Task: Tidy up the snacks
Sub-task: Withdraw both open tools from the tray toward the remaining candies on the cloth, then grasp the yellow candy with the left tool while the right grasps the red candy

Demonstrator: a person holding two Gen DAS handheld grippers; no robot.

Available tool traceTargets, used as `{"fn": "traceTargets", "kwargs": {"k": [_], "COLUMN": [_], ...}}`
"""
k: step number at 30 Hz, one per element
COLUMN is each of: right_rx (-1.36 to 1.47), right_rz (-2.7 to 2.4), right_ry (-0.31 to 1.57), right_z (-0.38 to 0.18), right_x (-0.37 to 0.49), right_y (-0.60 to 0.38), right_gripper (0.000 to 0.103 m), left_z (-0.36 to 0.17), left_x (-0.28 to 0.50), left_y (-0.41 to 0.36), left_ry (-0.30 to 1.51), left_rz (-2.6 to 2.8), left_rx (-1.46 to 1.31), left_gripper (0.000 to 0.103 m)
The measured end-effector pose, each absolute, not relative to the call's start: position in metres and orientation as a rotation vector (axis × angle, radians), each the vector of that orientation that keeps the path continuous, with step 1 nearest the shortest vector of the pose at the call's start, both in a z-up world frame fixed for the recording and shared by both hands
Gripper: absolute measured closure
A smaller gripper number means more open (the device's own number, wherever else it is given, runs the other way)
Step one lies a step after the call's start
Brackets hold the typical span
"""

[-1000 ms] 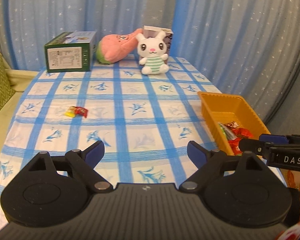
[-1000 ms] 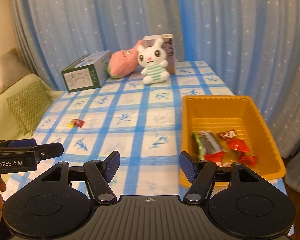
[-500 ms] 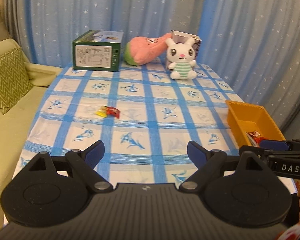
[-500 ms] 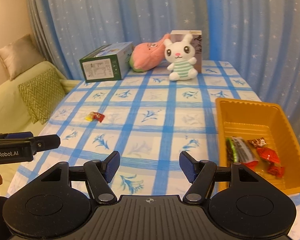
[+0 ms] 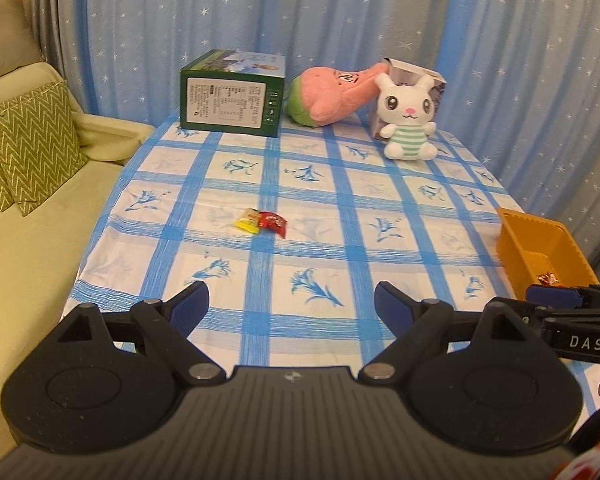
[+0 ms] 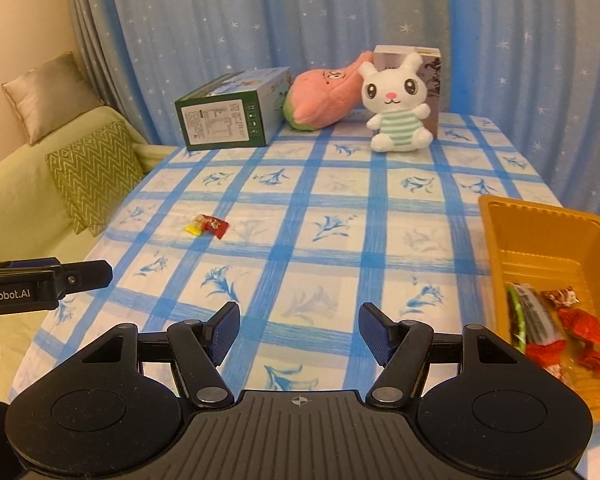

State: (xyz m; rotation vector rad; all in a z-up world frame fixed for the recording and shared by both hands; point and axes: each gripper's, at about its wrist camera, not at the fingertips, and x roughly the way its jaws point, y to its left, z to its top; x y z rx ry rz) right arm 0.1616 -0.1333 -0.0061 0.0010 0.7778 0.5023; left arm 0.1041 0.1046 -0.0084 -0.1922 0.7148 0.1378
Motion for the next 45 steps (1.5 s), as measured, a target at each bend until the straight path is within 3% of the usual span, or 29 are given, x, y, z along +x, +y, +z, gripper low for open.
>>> {"fn": "traceTargets", "kwargs": {"k": [38,45], "right_rx": [-0.26,-0.34], "right_rz": [0.94,0.984], "right_ry": [0.65,0.609], "right_z": [-0.111,-0.125], "right_x": [0.302,0.326], "right_y": [0.023,0.052], "right_gripper": [0.038,0.051], "left_z": [-0.099,-0.101], "left_x": [0.242,0.246], "left_y": [0.203,0.206], "left_ry": [0.75,0.745], "left_rz": [0.189,0.177], "left_rx": [-0.025,-0.035], "left_gripper": [0.018,0.018]}}
